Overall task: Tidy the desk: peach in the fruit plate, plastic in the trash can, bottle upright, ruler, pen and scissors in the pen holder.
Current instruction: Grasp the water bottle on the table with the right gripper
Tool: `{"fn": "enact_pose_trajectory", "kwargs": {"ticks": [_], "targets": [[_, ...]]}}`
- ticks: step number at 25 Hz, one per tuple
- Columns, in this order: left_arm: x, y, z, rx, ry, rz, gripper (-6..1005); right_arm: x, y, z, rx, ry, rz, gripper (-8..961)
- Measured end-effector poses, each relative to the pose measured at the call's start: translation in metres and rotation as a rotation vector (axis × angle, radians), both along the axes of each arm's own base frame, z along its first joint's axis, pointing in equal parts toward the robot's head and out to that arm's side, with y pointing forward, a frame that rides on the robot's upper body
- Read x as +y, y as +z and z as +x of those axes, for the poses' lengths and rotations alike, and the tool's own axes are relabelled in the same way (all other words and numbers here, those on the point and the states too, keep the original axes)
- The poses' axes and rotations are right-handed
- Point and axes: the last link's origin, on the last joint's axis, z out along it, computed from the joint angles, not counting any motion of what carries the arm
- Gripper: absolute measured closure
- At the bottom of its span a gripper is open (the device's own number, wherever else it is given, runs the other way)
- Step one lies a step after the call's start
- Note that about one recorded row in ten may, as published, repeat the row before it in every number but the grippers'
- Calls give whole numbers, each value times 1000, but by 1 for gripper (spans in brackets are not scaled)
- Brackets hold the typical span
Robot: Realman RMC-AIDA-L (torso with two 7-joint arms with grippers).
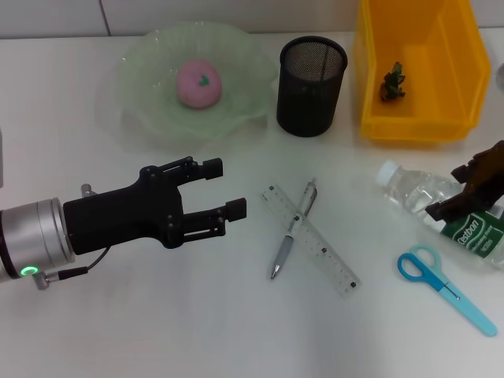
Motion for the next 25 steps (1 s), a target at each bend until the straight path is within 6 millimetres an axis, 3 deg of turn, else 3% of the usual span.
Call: {"fn": "enact_pose_trajectory", "kwargs": {"ticks": [14, 25], "targets": [[1, -1, 0, 4, 4, 1, 225, 4, -22, 7, -7, 15, -53, 134], [1, -2, 0, 4, 5, -2, 226, 3, -22, 8, -1, 26, -58, 149]]}}
